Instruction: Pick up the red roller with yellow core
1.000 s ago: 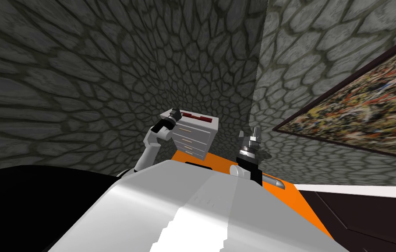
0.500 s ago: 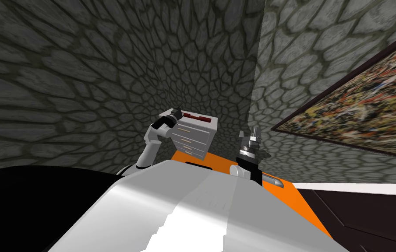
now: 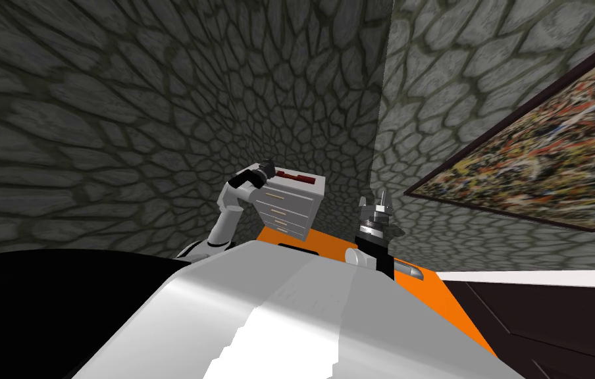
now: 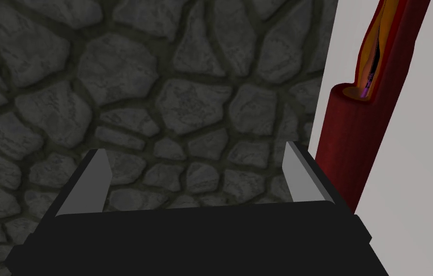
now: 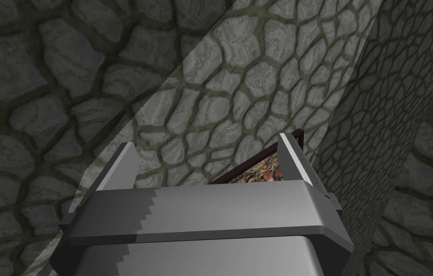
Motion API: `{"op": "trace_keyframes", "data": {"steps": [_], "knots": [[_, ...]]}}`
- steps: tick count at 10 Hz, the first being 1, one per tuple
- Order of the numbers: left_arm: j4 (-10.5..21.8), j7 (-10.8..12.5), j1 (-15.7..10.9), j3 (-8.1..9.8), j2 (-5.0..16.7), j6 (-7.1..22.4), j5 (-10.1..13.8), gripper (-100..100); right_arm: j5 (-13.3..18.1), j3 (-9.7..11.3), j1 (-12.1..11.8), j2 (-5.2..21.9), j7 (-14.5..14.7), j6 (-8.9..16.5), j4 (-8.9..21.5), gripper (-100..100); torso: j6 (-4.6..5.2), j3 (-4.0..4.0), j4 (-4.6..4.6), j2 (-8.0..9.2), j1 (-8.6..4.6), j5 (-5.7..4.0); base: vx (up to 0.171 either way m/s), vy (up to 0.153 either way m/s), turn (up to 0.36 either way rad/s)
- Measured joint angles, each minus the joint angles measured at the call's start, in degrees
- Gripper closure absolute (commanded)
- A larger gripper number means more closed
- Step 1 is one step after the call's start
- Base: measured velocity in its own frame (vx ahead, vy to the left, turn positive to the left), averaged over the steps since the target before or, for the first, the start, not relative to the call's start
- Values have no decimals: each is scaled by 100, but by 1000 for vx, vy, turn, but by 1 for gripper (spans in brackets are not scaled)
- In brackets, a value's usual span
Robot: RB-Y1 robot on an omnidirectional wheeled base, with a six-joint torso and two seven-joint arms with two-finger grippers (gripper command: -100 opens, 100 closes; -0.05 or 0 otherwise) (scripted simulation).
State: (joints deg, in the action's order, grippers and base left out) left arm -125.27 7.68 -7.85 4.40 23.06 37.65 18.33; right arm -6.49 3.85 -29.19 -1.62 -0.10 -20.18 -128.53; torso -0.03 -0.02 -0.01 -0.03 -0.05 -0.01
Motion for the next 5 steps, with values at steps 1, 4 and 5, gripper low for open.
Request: {"op": "trace_keyframes", "data": {"steps": [1,4,5], "knots": [[5,8,-35,-3,-3,122,2,-100,0,0,0,0,0,0,0,0,0,1,0,1,3,1,5,-14,-39],[22,63,-273,5,60,560,116,-100,0,0,0,0,0,0,0,0,-1,1,0,2,3,1,3,-12,-21],[7,92,-402,4,81,727,164,-100,0,0,0,0,0,0,0,0,1,1,1,1,0,0,3,-13,-28]]}}
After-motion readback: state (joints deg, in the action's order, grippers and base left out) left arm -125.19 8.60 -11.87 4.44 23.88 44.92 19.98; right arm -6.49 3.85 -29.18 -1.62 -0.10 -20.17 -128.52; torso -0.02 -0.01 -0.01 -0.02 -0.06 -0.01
